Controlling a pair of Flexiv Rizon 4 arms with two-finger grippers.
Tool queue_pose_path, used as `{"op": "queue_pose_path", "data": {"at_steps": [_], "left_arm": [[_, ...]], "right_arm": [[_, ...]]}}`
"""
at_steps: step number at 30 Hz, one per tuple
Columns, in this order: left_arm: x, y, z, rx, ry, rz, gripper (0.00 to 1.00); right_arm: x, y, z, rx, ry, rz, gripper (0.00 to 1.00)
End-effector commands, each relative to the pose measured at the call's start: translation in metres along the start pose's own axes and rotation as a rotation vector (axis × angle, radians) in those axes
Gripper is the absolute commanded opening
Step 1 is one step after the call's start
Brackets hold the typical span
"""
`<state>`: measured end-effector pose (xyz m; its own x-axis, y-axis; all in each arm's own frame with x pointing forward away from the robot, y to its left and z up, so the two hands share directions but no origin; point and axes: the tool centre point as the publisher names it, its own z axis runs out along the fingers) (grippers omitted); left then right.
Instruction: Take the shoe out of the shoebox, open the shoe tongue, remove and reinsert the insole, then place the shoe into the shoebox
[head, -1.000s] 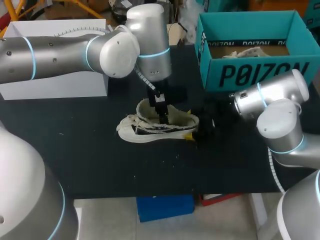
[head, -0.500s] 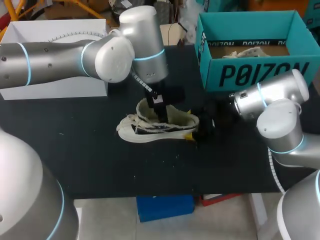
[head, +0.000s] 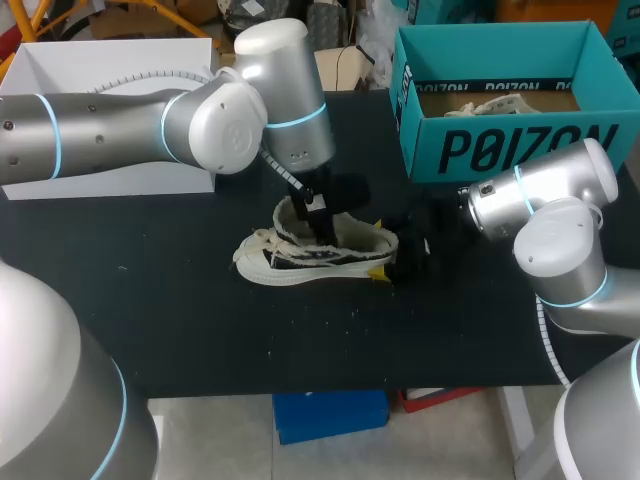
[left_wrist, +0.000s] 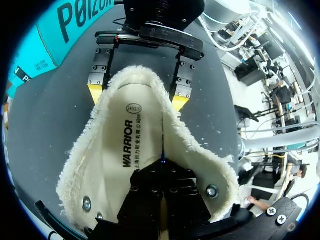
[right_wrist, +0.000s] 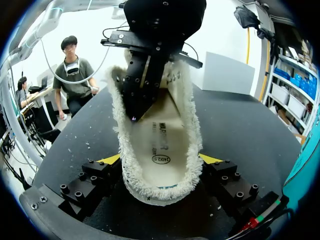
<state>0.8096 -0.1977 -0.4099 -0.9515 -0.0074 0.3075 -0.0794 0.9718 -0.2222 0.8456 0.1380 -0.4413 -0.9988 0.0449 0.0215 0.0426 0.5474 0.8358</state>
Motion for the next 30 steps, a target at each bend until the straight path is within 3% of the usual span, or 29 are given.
{"op": "queue_pose_path", "data": {"at_steps": [1,30], "left_arm": [[0.0008,-0.0033,0.0034,0.003,-0.005,0.01,0.0],[0.0036,-0.0063,0.0079,0.003,0.012,0.03,0.0]], "right_arm": [[0.0,-0.0002,0.0019,0.002,-0.001,0.002,0.0],[0.0,-0.0002,0.0019,0.002,-0.001,0.002,0.0]]}}
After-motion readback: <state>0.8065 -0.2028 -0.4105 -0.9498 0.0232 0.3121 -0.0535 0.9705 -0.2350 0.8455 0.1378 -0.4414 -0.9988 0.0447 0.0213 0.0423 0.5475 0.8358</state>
